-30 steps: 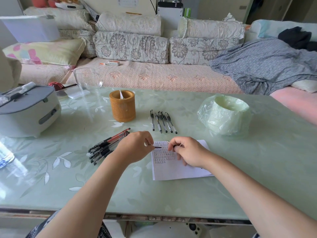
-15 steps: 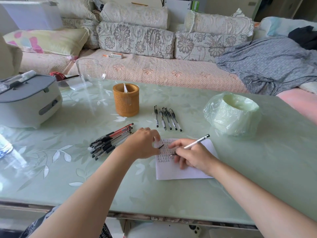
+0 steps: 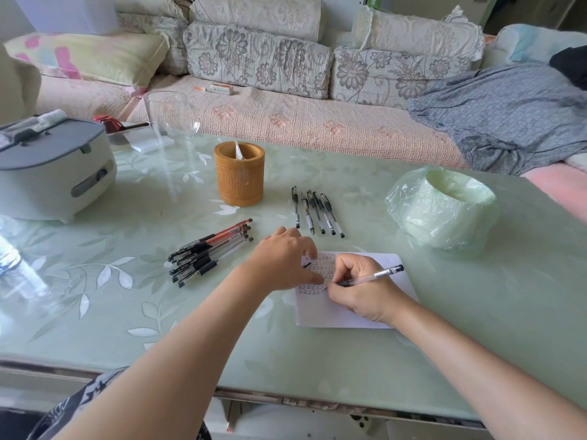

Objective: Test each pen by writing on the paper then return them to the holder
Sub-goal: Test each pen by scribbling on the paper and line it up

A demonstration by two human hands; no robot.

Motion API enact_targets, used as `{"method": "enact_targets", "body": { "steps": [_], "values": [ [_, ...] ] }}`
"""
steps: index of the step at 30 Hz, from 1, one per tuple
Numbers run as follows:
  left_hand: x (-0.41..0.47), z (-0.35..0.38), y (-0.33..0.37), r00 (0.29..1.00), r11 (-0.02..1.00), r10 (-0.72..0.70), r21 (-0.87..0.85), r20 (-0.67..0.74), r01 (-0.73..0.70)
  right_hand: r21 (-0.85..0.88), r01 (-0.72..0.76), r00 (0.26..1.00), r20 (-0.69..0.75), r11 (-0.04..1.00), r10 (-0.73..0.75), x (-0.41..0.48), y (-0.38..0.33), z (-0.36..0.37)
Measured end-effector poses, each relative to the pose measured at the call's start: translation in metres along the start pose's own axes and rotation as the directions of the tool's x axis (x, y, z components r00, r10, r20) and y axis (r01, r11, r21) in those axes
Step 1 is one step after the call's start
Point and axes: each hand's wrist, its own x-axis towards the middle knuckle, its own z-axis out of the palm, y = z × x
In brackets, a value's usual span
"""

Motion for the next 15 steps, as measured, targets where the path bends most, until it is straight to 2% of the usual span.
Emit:
{"method": "enact_targets", "body": {
  "steps": [8,15],
  "values": [
    [0.0017,-0.0007,0.0018,0.999,0.999,-0.047,-0.019,0.016,0.048,-0.033,0.035,0.999,-0.011,0.999,-0.036,0.0010,0.0022,0.0011],
    [0.0021,-0.0013,0.0020,0.998,0.998,-0.058,-0.018,0.036,0.058,-0.171,0.097,0.994,-0.028,0.981,-0.103,0.0020,0.0051,0.0035]
  ]
}}
